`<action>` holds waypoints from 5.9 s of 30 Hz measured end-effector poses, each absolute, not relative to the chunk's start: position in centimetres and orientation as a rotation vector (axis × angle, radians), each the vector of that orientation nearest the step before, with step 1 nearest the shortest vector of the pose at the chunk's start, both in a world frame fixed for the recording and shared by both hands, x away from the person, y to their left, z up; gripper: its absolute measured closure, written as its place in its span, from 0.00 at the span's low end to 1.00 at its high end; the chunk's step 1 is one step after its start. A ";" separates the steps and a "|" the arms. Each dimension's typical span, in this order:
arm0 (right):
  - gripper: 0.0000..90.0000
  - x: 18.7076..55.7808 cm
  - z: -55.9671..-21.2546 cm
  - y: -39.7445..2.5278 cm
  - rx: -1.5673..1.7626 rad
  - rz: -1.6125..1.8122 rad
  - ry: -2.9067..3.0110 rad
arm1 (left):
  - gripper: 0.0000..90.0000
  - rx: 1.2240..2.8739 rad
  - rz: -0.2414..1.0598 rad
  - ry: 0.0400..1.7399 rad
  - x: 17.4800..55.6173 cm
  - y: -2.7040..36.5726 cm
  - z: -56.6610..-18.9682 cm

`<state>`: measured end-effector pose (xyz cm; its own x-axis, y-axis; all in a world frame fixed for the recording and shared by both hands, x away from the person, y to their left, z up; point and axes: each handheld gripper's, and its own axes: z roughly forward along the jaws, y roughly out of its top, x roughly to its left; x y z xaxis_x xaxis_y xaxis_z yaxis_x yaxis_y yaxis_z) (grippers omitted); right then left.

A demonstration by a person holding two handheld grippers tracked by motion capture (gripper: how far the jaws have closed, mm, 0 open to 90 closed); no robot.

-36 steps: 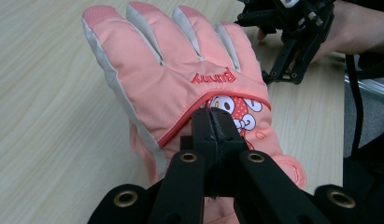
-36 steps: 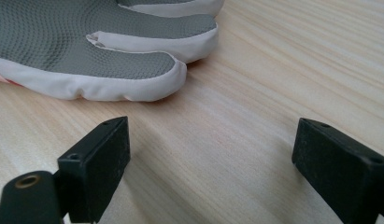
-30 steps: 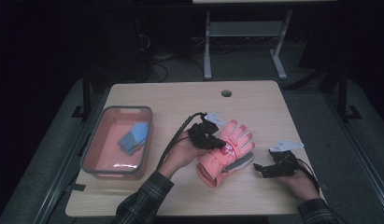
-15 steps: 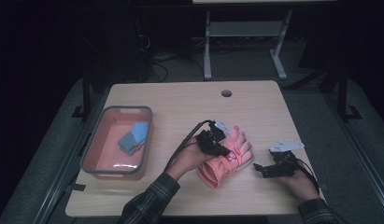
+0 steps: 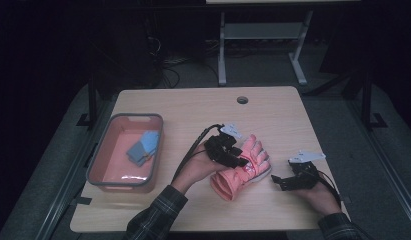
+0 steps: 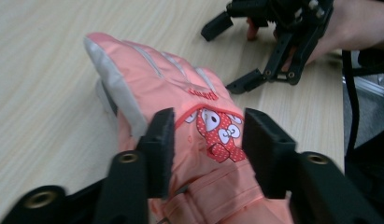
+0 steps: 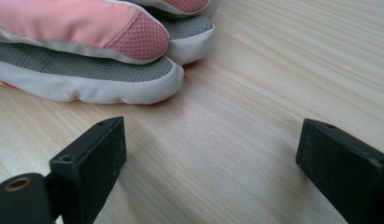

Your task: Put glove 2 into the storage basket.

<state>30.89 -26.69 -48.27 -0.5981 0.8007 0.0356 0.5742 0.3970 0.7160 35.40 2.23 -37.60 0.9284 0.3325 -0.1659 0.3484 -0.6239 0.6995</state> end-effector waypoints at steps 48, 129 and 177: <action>1.00 32.6 -44.2 -18.7 1.121 1.170 2.516 | 0.18 2.254 0.035 0.578 37.3 6.0 -39.2; 0.15 34.0 -48.1 -26.5 1.371 0.944 2.200 | 0.70 2.326 -0.272 0.629 38.0 3.6 -42.1; 0.13 34.0 -48.3 -26.6 1.370 0.948 2.189 | 0.68 2.171 -0.073 0.849 38.2 17.2 -32.3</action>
